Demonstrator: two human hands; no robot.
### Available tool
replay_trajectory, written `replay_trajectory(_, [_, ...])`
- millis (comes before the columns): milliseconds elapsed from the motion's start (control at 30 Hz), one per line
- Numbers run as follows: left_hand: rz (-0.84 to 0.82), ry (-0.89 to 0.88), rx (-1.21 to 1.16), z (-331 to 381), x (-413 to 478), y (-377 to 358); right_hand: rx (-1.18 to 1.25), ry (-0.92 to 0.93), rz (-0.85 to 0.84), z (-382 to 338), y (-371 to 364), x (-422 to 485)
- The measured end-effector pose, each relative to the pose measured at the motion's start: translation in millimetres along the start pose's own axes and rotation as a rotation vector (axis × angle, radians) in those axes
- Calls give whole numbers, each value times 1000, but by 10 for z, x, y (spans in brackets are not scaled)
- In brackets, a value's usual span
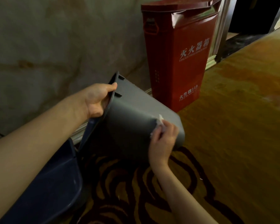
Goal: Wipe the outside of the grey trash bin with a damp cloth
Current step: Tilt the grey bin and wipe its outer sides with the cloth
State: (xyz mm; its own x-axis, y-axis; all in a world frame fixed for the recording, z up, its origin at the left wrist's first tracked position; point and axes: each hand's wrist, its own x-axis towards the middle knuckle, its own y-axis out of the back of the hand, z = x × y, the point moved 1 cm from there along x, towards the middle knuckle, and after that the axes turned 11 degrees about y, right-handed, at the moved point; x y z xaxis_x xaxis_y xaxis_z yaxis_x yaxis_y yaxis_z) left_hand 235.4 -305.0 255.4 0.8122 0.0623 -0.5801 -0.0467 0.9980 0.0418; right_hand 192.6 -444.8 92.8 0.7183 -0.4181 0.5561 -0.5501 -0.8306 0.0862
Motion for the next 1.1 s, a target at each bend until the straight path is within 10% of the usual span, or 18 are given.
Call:
replay_trajectory(367, [-23, -11, -38, 98, 19, -48, -26, -725, 169, 912, 307, -66])
replay_trajectory(633, [-27, 40, -78, 111, -96, 57, -21, 34, -31, -90, 385, 261])
replay_trajectory(800, [-27, 62, -14, 152, -172, 61, 10, 109, -430, -472, 148, 294])
replay_trajectory(1100, [121, 65, 46, 208, -179, 85, 15, 205, -426, -522, 262, -53])
